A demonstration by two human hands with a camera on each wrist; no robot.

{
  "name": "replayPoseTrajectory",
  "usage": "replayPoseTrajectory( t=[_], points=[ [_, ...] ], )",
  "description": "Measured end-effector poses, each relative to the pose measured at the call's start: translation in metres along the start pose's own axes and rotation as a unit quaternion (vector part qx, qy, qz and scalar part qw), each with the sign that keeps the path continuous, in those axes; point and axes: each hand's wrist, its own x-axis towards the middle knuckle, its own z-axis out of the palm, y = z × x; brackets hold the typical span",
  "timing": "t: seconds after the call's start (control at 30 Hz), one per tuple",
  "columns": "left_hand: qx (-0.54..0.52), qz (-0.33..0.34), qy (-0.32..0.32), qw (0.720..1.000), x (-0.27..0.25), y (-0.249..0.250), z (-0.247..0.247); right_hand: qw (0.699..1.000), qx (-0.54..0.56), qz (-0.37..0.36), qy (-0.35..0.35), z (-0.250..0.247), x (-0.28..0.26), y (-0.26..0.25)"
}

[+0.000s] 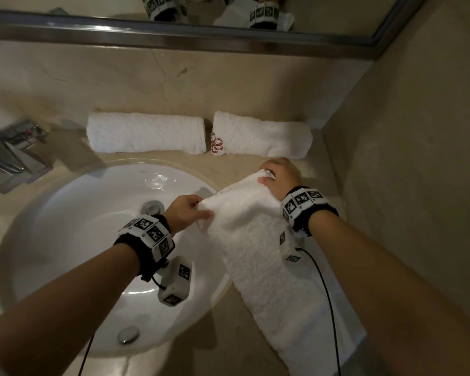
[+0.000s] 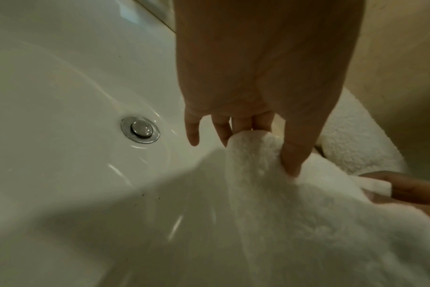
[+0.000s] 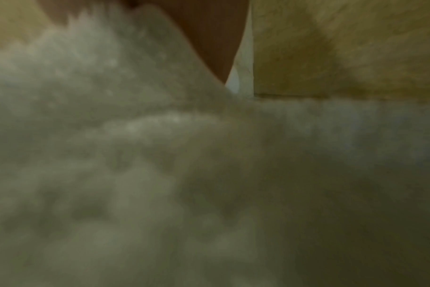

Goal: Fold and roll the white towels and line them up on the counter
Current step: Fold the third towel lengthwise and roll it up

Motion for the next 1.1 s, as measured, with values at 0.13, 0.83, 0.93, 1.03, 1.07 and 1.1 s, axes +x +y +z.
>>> replayPoseTrajectory(
  t=[0.13,0.83,0.93,1.03,1.07,1.1],
  points=[
    [0.024,-0.038,-0.033,0.998,0.0,0.0,-0.007,0.998,0.013,0.016,-0.056,-0.002,0.001,-0.008],
    [0.008,-0.023,0.021,0.999,-0.083,0.007,-0.026,0.997,0.018,-0.02,-0.079,-0.026,-0.082,-0.039],
    [0.008,0.057,0.072,0.996,-0.11,0.044,-0.033,0.995,0.087,-0.052,-0.011,-0.07,-0.103,-0.054],
    [0.033,0.15,0.123,0.98,-0.143,0.085,-0.044,0.991,0.112,-0.065,0.031,-0.117,-0.126,-0.064],
    [0.042,0.179,0.138,0.973,-0.154,0.099,-0.047,0.99,0.115,-0.063,0.044,-0.132,-0.135,-0.066],
    [0.05,0.203,0.154,0.966,-0.166,0.112,-0.05,0.989,0.115,-0.066,0.059,-0.147,-0.145,-0.069]
  ],
)
